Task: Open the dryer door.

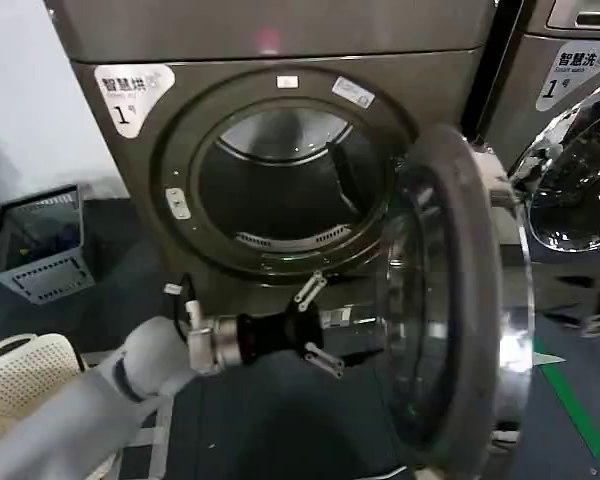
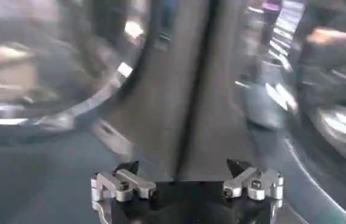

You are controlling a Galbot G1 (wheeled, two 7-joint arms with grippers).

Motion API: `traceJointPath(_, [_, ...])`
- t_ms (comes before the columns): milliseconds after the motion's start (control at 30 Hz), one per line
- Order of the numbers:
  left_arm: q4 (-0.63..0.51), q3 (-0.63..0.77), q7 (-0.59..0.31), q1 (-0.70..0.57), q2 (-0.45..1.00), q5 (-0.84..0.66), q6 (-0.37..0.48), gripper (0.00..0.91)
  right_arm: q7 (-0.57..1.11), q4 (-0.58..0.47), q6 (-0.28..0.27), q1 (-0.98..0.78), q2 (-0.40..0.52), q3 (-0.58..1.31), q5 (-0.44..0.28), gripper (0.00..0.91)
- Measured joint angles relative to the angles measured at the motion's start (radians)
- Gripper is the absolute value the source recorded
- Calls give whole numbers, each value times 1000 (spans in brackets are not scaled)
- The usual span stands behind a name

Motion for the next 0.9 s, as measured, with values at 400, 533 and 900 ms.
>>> traceJointPath(400, [78,117,-25,-84,-161,37,3,907,297,-165,-4,-165,45,314,-191,907])
traceJointPath(533, [104,146,-31,-109,-215,41,6,907,389,-177,15,-254,88,439,-230,907])
traceJointPath(900, [210,218,-67,-168,-360,82,0,907,556,63,-56,-585,296,846,-308,907])
